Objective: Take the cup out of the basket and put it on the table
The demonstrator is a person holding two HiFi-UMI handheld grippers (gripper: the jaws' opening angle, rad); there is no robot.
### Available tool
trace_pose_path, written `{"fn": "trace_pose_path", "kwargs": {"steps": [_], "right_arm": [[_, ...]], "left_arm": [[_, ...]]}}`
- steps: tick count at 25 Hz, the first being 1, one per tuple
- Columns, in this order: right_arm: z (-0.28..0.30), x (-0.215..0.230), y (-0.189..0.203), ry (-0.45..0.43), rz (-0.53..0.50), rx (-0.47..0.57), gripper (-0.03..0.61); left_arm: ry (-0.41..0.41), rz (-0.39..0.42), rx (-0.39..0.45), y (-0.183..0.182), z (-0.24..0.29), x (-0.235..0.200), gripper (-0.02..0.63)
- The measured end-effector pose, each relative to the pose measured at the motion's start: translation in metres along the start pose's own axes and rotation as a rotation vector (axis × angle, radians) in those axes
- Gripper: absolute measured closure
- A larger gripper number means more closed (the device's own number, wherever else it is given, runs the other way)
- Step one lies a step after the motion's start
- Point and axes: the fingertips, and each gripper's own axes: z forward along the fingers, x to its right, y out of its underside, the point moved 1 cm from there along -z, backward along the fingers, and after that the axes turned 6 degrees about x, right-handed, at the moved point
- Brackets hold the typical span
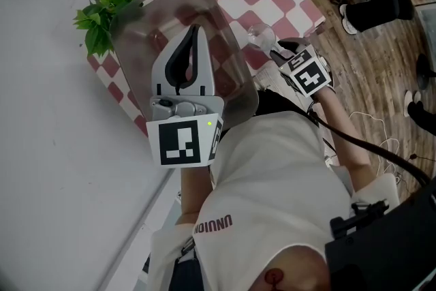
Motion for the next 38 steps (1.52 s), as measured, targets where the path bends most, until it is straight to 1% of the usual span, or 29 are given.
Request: {"fn": "trace_pose_path", "kwargs": {"steps": [5, 8, 11, 12, 19, 24, 29, 33, 38], "right_arm": [[-0.017, 0.005, -0.016, 0.038, -0.024, 0.046, 0.44], [-0.031, 0.009, -0.038, 0.09, -0.024, 0.152, 0.446], [-0.047, 0.018, -0.06, 0.18, -0.032, 0.266, 0.518], [-0.052, 0.02, -0.066, 0.204, -0.039, 0.295, 0.528], [-0.084, 0.021, -0.101, 0.312, -0.088, 0.48, 0.56], [-0.104, 0.017, -0.122, 0.35, -0.098, 0.602, 0.561], [-0.115, 0.012, -0.134, 0.364, -0.115, 0.655, 0.561], [-0.117, 0.011, -0.136, 0.375, -0.147, 0.664, 0.561], [-0.119, 0.008, -0.137, 0.373, -0.152, 0.67, 0.561]], "left_arm": [[0.005, -0.002, 0.002, 0.0, -0.003, 0.001, 0.603], [0.009, -0.004, 0.006, 0.0, -0.005, 0.001, 0.603], [0.014, -0.004, 0.01, -0.001, -0.006, 0.002, 0.602], [0.014, -0.005, 0.012, -0.002, -0.007, 0.002, 0.603], [0.01, -0.005, 0.021, -0.003, -0.013, 0.004, 0.603], [0.006, -0.005, 0.021, -0.002, -0.015, 0.005, 0.603], [0.005, -0.007, 0.024, -0.001, -0.017, 0.006, 0.603], [0.004, -0.005, 0.029, -0.002, -0.018, 0.007, 0.603], [0.004, -0.005, 0.029, -0.003, -0.018, 0.007, 0.603]]}}
